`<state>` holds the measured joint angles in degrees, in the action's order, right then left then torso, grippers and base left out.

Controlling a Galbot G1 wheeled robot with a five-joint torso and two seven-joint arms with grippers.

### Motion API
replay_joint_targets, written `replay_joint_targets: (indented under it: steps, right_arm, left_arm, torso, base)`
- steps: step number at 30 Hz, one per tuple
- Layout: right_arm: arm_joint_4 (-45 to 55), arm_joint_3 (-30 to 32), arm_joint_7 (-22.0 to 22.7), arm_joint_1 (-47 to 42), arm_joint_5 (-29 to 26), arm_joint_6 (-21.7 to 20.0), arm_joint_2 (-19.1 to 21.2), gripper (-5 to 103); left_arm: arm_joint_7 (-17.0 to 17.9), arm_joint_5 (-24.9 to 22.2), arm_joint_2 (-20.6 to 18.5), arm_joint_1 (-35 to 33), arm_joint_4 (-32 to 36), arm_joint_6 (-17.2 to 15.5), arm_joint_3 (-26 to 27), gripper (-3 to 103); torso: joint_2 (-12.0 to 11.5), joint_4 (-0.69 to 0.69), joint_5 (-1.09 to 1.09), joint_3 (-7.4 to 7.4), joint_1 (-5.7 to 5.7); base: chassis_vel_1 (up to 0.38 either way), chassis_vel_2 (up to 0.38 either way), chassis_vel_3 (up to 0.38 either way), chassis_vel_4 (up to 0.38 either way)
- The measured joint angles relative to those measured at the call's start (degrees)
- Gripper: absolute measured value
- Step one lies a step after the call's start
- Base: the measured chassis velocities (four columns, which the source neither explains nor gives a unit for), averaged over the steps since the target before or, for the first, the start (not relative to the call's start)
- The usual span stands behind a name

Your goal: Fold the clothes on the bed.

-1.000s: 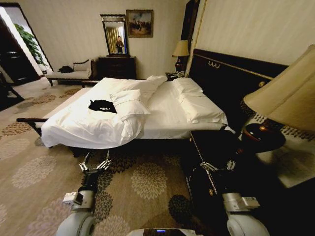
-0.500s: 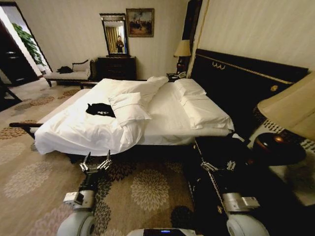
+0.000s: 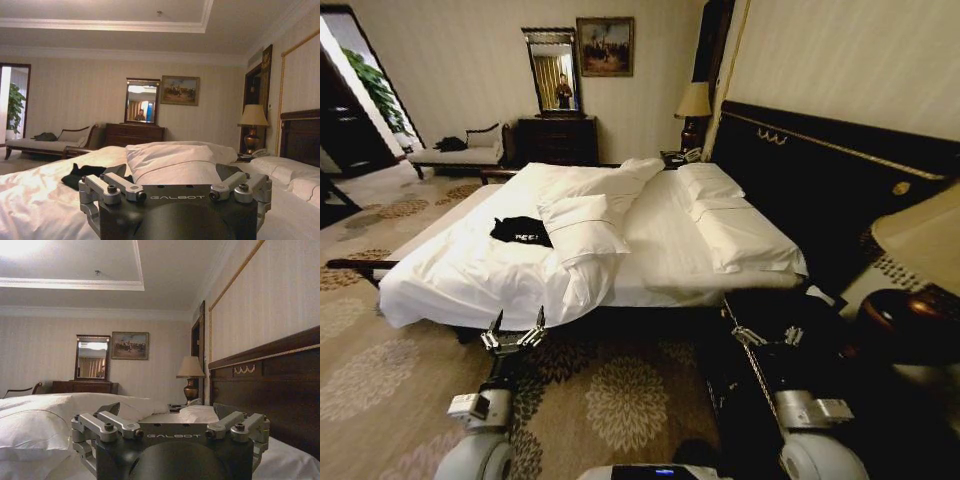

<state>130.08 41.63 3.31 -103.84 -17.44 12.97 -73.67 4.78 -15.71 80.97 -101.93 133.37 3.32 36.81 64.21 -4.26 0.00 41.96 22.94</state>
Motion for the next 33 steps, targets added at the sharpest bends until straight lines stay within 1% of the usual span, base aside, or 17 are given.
replay_joint_targets:
  steps: [3,10,16,20,24,28,30,33]
  right_arm:
    - [0.02,-0.20,-0.04,0.06,0.09,0.00,-0.10,100]
    - [-0.11,-0.40,-0.06,0.31,0.06,0.00,-0.04,100]
    - [-0.26,-1.06,0.29,0.42,-1.63,-0.21,0.16,100]
    - [-0.60,-1.16,0.31,0.51,-1.64,-0.31,0.30,100]
    - [-0.76,-1.26,0.29,0.54,-1.38,-0.36,0.32,100]
    - [-0.79,-1.30,0.09,0.44,-1.06,-0.38,0.27,100]
    - [-0.73,-1.31,-0.26,0.20,-1.37,-0.34,0.29,100]
    - [-0.58,-1.31,-0.41,0.01,-1.69,-0.25,0.30,100]
  left_arm:
    - [0.01,-1.97,-0.19,-0.23,0.46,-0.97,0.14,100]
    - [0.01,-2.14,-0.41,-0.19,0.47,-1.12,0.83,100]
    - [-0.02,-1.54,-0.30,-0.18,0.73,-1.25,0.67,100]
    - [-0.12,-1.61,-0.43,-0.01,0.88,-1.44,0.69,100]
    - [-0.55,-2.25,-1.01,0.73,0.90,-1.78,0.99,100]
    - [-1.26,-3.72,-1.97,1.84,0.90,-2.80,1.04,100]
    - [-2.19,-4.98,-3.28,3.53,0.76,-3.64,0.77,100]
    - [-2.43,-5.67,-3.86,4.37,0.62,-4.11,0.46,100]
  torso:
    - [0.00,0.00,0.00,0.00,0.00]
    - [0.00,0.00,0.00,0.00,0.00]
    - [0.00,0.00,0.00,0.00,0.00]
    - [0.01,0.00,0.00,0.00,-0.01]
    - [0.00,0.00,0.00,0.00,0.00]
    - [0.00,0.00,0.00,0.00,0.01]
    - [0.00,0.01,0.00,0.00,0.01]
    - [0.00,0.00,0.00,0.00,0.01]
  base:
    - [-0.161,0.158,0.182,-0.155]
    - [-0.153,0.150,0.143,-0.156]
    - [-0.131,0.150,0.129,-0.135]
    - [-0.151,0.155,0.133,-0.144]
    - [-0.184,0.161,0.171,-0.159]
    - [-0.175,0.175,0.183,-0.195]
    - [-0.162,0.171,0.172,-0.159]
    - [-0.145,0.170,0.132,-0.151]
